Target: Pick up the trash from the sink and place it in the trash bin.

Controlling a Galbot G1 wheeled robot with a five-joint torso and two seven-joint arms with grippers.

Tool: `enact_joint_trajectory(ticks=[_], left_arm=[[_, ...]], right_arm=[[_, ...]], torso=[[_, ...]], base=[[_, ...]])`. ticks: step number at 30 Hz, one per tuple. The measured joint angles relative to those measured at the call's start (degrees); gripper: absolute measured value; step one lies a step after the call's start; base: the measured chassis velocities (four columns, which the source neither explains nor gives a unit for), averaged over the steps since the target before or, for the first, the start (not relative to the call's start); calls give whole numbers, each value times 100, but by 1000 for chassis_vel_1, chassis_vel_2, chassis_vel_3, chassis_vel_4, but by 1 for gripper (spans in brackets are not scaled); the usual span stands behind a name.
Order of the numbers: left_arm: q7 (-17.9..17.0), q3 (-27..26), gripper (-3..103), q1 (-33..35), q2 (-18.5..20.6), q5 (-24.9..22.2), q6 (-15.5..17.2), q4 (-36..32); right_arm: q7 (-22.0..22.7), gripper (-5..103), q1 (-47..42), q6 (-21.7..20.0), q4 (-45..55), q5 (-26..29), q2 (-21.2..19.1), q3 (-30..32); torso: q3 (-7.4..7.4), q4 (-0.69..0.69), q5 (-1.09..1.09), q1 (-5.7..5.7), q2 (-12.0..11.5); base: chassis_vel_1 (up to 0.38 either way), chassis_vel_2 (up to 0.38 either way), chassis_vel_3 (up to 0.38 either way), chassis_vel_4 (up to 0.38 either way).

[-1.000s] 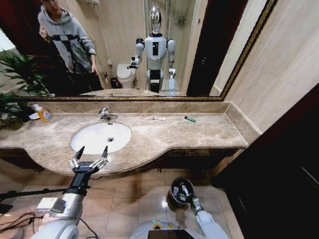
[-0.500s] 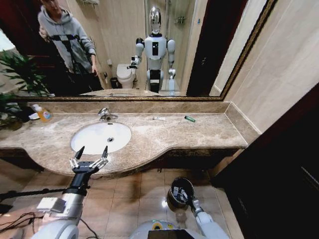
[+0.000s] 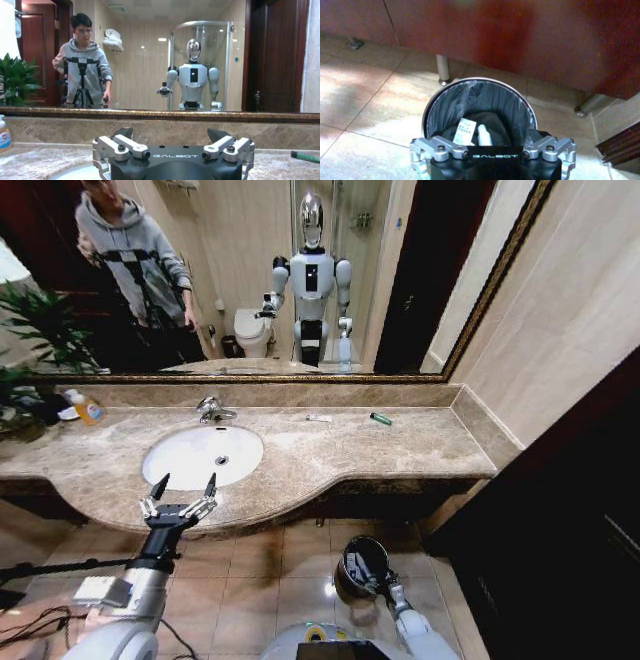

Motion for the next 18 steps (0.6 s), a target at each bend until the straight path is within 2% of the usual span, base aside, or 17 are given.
enact_joint_trajectory(ticks=[5, 8, 11, 13, 16, 17, 18], left_arm=[[0, 0, 100, 0, 0, 0, 0, 0], [0, 0, 100, 0, 0, 0, 0, 0], [0, 0, 100, 0, 0, 0, 0, 0], [0, 0, 100, 0, 0, 0, 0, 0], [1, 0, 100, 0, 1, 0, 0, 0], [1, 0, 100, 0, 1, 0, 0, 0], [0, 0, 100, 0, 0, 0, 0, 0]], right_arm=[[20, 100, -419, -92, 703, 210, -157, 17], [-12, 100, -694, -27, 1079, 89, -287, 64], [57, 100, -1156, 358, 1801, -259, -533, 184], [96, 100, -1345, 465, 2099, -252, -617, 209], [89, 100, -2176, 443, 3459, 248, -901, 310], [89, 100, -2176, 443, 3459, 248, -901, 310], [8, 100, -2460, 358, 3913, 577, -967, 342]], torso=[[0, 0, 0, 0, 0], [0, 0, 1, 0, 0], [0, 0, 1, -1, 0], [0, 0, 1, -1, 0], [0, 0, 0, -1, 0], [0, 0, 0, -1, 0], [-1, 0, 0, -1, 0]], base=[[0, 0, 0, 0], [0, 0, 0, 0], [0, 0, 0, 0], [0, 0, 0, 0], [0, 0, 0, 0], [0, 0, 0, 0], [0, 0, 0, 0]])
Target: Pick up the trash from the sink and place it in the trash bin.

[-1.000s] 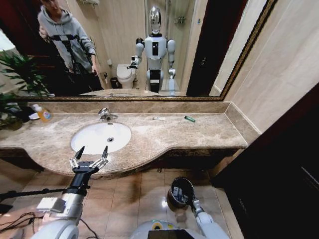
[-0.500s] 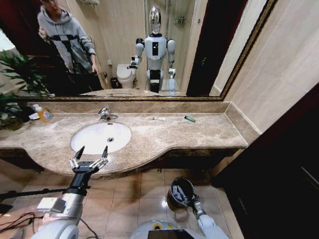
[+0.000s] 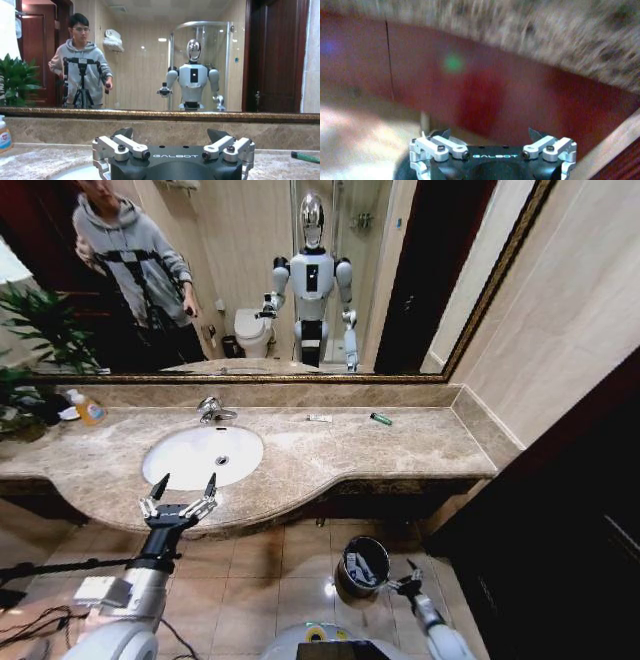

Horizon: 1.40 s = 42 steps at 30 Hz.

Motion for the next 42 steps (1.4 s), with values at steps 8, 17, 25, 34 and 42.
enact_joint_trajectory(ticks=[8, 17, 25, 34, 42], left_arm=[[0, 0, 100, 0, 0, 0, 0, 0], [-1, 0, 100, 0, 0, 0, 0, 0], [0, 0, 100, 0, 0, 0, 0, 0], [0, 0, 100, 0, 0, 0, 0, 0], [-2, -1, 100, 0, 0, 0, 0, 0]], right_arm=[[-100, 100, -1372, -608, 2678, 1542, -82, 358], [-160, 100, -1111, -1109, 4093, 1841, -145, 720], [-159, 100, 625, -1916, 3845, 2309, -805, 337], [-650, 100, 3164, -2168, 1989, 2022, -1488, -501], [-941, 100, 5083, -2027, 205, 1474, -1485, -1723]], torso=[[0, -1, -1, 0, 1], [0, -2, 0, 0, 1], [2, 1, 1, 2, -1], [2, 1, 0, 2, -1], [2, 1, 0, 2, -1]], base=[[0, 0, 0, 0], [0, 0, 0, 0], [0, 0, 0, 0], [0, 0, 0, 0], [0, 0, 0, 0]])
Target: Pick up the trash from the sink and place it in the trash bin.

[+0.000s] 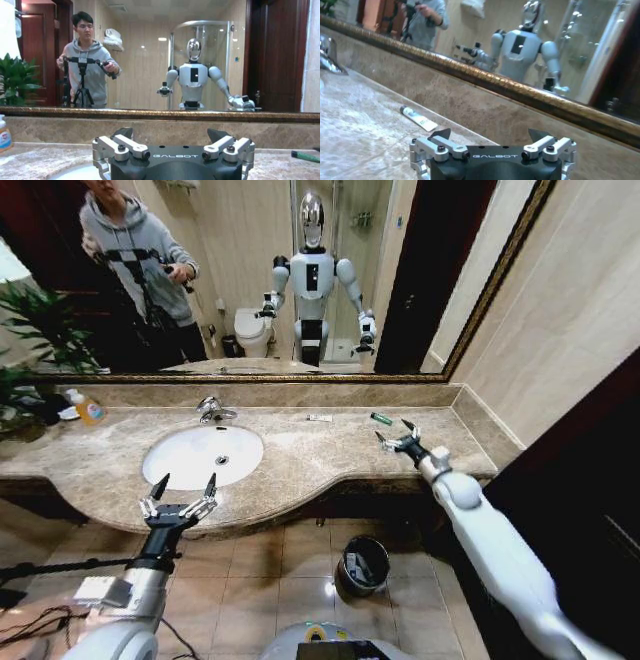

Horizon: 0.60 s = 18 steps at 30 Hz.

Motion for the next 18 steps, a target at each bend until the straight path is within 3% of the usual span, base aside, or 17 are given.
enact_joint_trajectory(ticks=[7, 10, 18], left_arm=[[1, 0, 100, 0, 0, 0, 0, 0], [1, 1, 100, 0, 0, 0, 0, 0], [1, 0, 100, 0, 0, 0, 0, 0]], right_arm=[[-239, 100, 629, -37, -727, -204, 23, -316], [-251, 100, 863, -303, -1153, 144, 30, -390], [-435, 100, 1650, -823, -2047, 887, 296, -763]], torso=[[-1, 0, -2, -1, 0], [-1, -4, 0, -2, 0], [-1, -1, -1, -1, 0]], base=[[0, 0, 0, 0], [0, 0, 0, 0], [0, 0, 0, 0]])
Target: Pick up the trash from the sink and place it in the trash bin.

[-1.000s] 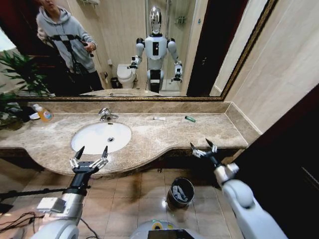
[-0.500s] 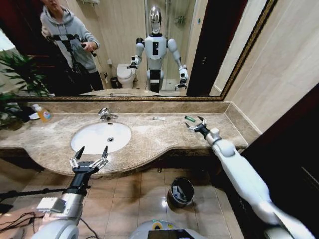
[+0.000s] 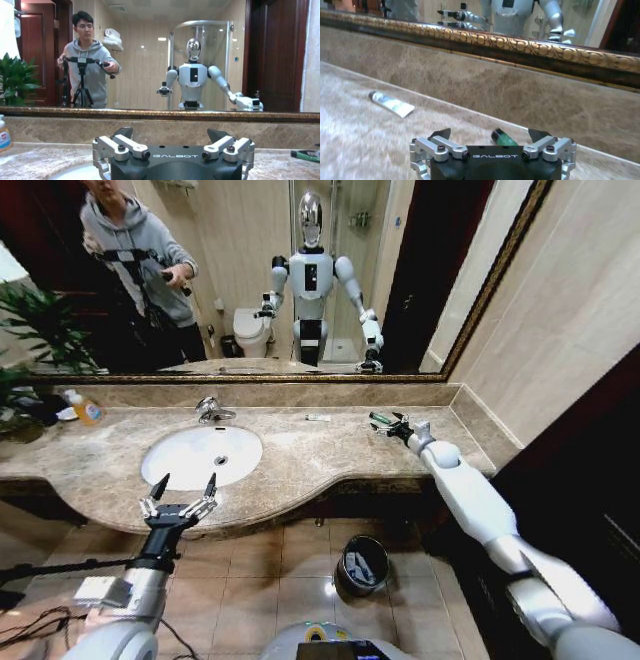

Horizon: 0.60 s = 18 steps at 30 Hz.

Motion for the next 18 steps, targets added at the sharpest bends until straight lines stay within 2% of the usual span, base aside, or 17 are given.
enact_joint_trajectory(ticks=[11, 18], left_arm=[[0, 0, 100, 0, 0, 0, 0, 0], [0, 0, 100, 0, 0, 0, 0, 0]], right_arm=[[-192, 100, 899, -72, -1288, -10, 558, -223], [-251, 100, 1077, -63, -1805, -144, 690, -205]], torso=[[0, 0, 1, 0, 1], [0, 0, 1, 0, 0]], base=[[0, 0, 0, 0], [0, 0, 0, 0]])
